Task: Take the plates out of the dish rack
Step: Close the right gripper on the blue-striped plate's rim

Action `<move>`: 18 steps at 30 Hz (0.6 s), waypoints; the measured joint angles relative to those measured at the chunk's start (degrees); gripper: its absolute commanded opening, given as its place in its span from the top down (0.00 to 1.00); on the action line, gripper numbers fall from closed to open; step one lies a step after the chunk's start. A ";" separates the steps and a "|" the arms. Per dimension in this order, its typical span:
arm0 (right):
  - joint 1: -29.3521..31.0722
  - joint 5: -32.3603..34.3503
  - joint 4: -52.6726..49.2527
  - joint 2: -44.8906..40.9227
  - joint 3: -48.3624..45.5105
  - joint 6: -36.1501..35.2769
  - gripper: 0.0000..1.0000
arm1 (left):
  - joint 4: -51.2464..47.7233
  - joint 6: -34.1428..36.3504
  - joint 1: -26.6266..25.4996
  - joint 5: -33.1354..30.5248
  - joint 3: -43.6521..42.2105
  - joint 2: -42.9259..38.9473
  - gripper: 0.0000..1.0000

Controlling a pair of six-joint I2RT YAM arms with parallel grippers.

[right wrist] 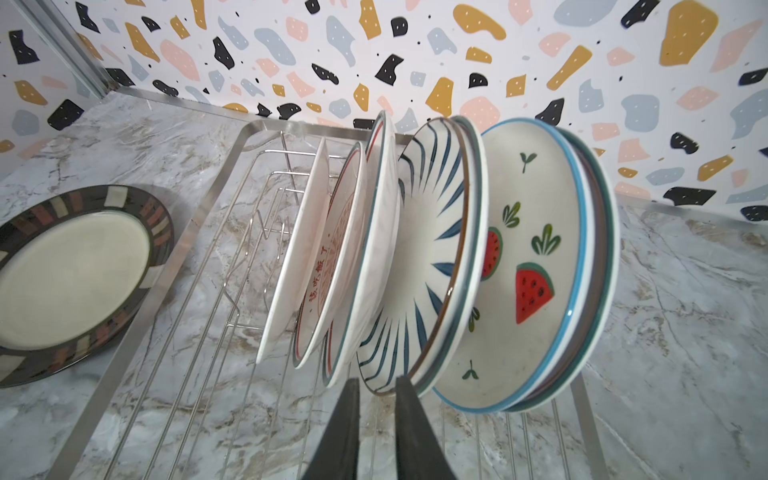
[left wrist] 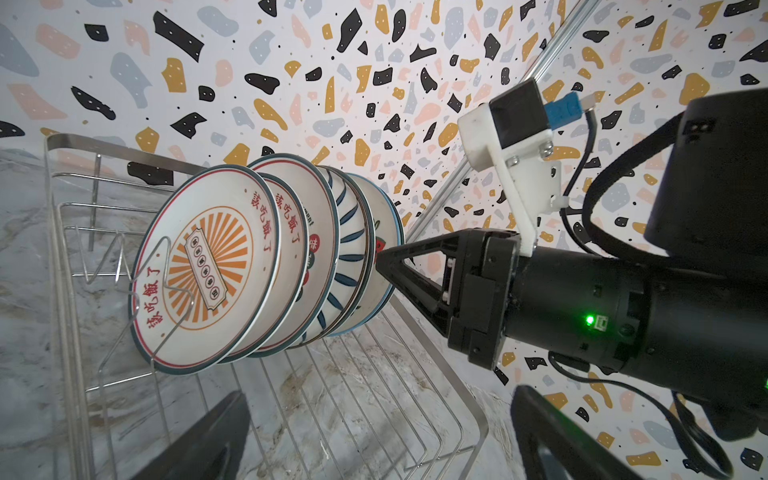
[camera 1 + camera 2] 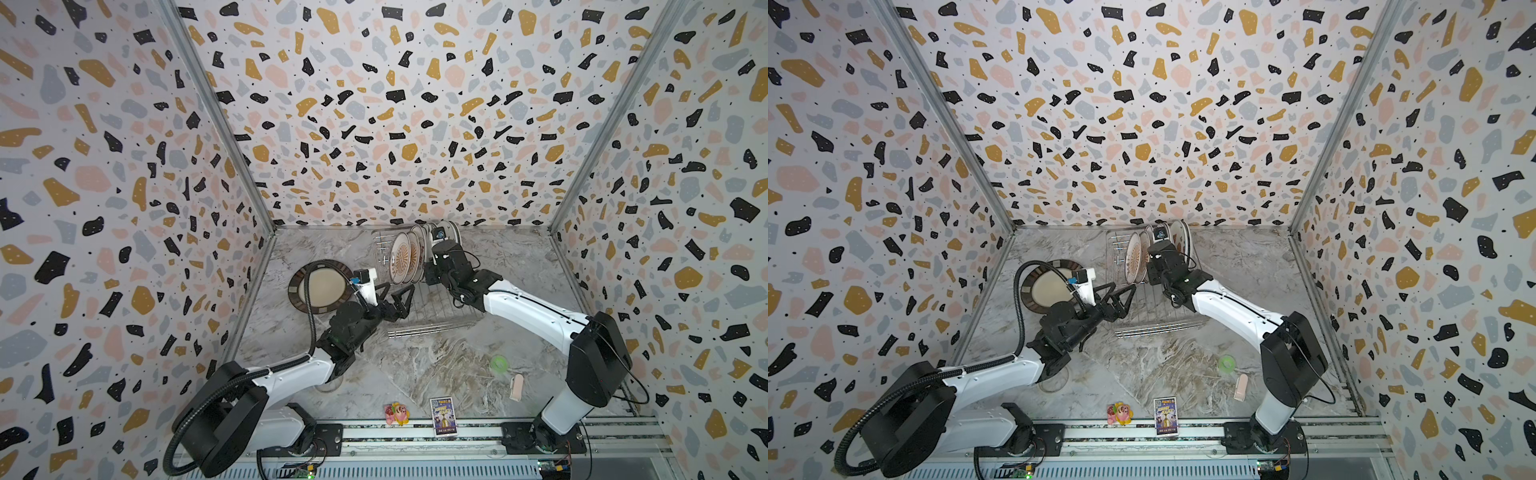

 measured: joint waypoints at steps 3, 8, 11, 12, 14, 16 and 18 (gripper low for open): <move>-1.03 -1.29 0.04 0.00 -1.11 0.61 0.80 | 0.15 -0.11 -0.02 0.02 0.00 0.68 0.00; -2.19 -2.27 0.11 0.07 -1.51 1.07 0.80 | 0.22 -0.48 0.00 0.04 0.00 1.36 0.00; -2.47 -2.62 0.15 0.28 -1.51 1.09 0.80 | 0.33 -0.55 -0.02 0.07 0.00 1.75 0.00; -2.54 -2.67 0.26 0.50 -1.51 1.11 0.81 | 0.42 -0.59 -0.02 0.07 0.00 1.88 0.00; -2.73 -2.84 0.52 0.98 -1.51 1.14 0.81 | 0.59 -0.72 -0.02 0.09 0.00 2.10 0.00; -2.89 -3.02 0.52 1.64 -1.51 1.14 0.81 | 0.70 -0.83 -0.02 0.09 0.00 2.21 0.00; -3.02 -3.10 0.52 2.62 -1.42 1.14 0.81 | 0.81 -0.92 -0.02 0.09 0.00 2.40 0.00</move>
